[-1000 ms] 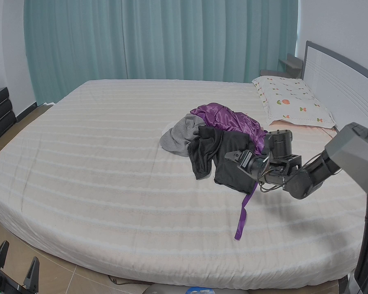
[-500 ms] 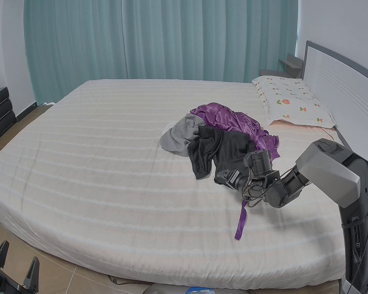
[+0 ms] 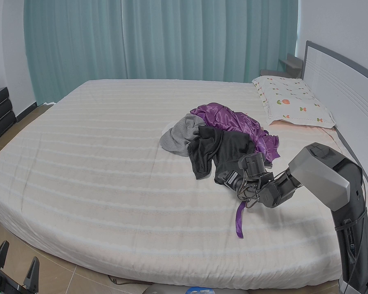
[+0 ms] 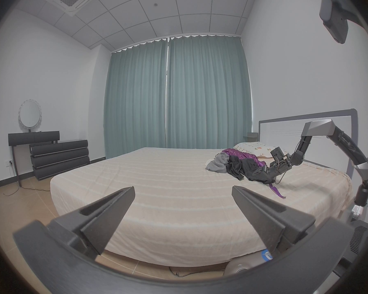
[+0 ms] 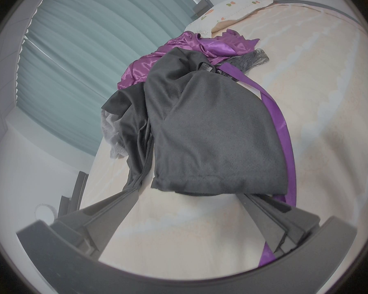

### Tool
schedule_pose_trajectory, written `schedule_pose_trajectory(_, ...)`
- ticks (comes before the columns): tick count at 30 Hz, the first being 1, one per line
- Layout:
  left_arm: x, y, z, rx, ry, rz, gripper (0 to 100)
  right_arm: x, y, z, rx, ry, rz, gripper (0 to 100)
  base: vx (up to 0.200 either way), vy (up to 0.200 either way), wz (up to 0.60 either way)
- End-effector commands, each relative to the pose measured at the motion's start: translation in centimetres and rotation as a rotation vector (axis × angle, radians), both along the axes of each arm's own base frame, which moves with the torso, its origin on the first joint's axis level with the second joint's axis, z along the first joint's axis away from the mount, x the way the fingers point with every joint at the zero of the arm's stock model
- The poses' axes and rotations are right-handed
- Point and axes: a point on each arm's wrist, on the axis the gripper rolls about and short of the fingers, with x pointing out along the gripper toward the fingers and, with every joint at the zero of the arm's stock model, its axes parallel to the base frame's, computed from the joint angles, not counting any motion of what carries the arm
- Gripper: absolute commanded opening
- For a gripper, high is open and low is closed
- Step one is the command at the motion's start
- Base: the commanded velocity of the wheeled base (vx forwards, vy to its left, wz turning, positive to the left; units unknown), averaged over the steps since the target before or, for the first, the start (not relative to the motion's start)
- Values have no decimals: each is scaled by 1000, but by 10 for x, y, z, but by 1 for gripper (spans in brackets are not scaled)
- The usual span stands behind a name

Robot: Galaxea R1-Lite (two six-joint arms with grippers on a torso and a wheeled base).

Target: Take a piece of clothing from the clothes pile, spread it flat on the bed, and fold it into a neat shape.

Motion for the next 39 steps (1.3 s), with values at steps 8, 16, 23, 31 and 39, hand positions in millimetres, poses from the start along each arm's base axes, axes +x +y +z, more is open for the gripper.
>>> schedule_pose_trajectory(8, 0, 0, -5, 0, 3, 0, 100, 43, -8, -4, -24, -42, -165, 100, 0, 0, 0)
schedule_pose_trajectory(16, 0, 0, -5, -1, 3, 0, 100, 39, -4, -5, -49, 8, -150, 0, 0, 0, 0)
schedule_pose_trajectory(23, 0, 0, -5, 0, 3, 0, 100, 32, -3, 7, -32, 6, -143, 0, 0, 0, 0)
schedule_pose_trajectory(31, 0, 0, -5, -1, 3, 0, 100, -2, 4, 29, -32, 8, -97, 0, 0, 0, 0)
schedule_pose_trajectory(39, 0, 0, -5, 0, 3, 0, 100, -60, -7, 72, 35, -137, -40, 0, 0, 0, 0)
